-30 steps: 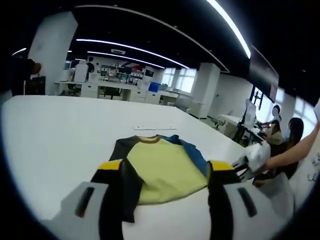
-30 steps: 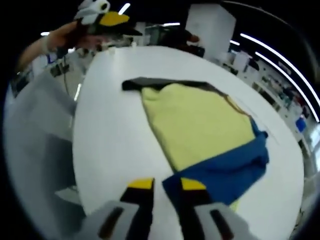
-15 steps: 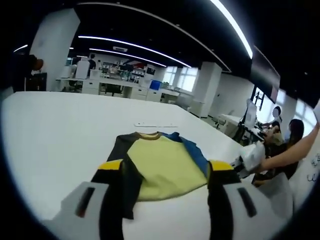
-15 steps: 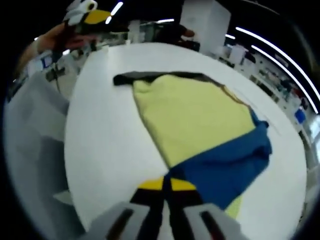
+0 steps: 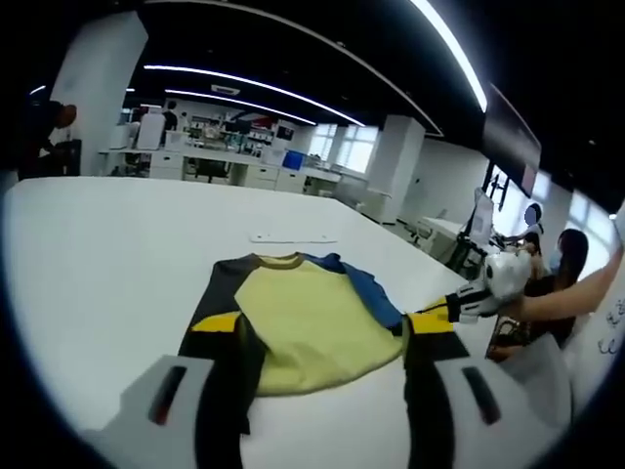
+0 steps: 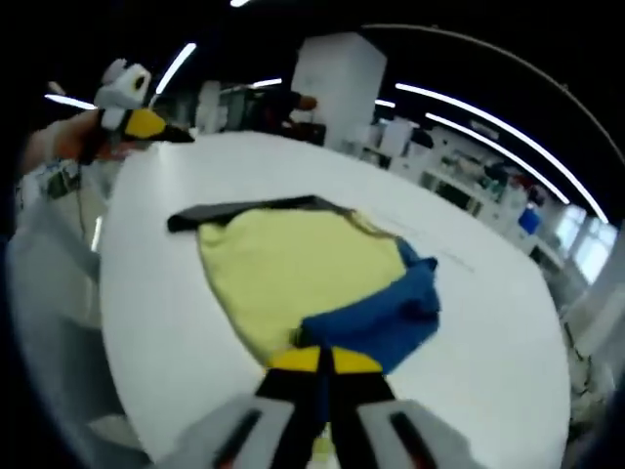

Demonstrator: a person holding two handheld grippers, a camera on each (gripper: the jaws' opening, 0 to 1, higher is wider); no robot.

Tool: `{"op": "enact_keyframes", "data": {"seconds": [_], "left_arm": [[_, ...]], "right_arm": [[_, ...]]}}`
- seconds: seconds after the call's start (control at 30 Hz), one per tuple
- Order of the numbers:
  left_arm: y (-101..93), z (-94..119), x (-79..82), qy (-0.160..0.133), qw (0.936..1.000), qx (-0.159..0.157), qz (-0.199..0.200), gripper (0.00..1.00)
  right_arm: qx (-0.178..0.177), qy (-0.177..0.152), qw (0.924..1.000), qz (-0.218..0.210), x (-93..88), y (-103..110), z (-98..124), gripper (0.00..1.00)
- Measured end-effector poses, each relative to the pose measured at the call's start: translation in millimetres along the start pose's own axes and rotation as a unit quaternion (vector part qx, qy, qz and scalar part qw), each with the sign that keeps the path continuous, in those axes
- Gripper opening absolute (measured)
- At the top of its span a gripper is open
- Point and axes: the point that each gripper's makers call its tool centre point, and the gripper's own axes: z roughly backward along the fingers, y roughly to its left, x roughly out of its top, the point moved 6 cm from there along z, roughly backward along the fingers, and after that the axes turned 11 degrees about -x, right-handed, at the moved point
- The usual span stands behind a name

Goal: Fold the garment on the visible template until the final outline fits inside the template.

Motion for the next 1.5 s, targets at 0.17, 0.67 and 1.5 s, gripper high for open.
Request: {"op": "enact_keyframes", "data": {"seconds": [0.17, 0.67, 1.5], "left_arm": [[-1.9, -11.8, 1.6, 0.016, 0.9997, -0.019, -0.005, 0.62], [-6.6, -49.5, 12.3, 0.037, 0.9977, -0.055, -0.017, 0.61], [19.3, -55.7, -0.7, 0.067, 0.9974, -0.028, 0.006, 0.61]], "right_arm": [[-0.082, 0.01, 0.9964, -0.019, -12.3, -49.0, 10.4, 0.0], [-0.208, 0.053, 0.9682, -0.129, -65.6, -151.1, 26.1, 0.0], [-0.282, 0.087, 0.927, -0.232, -81.6, -269.6, -6.7, 0.0]]}}
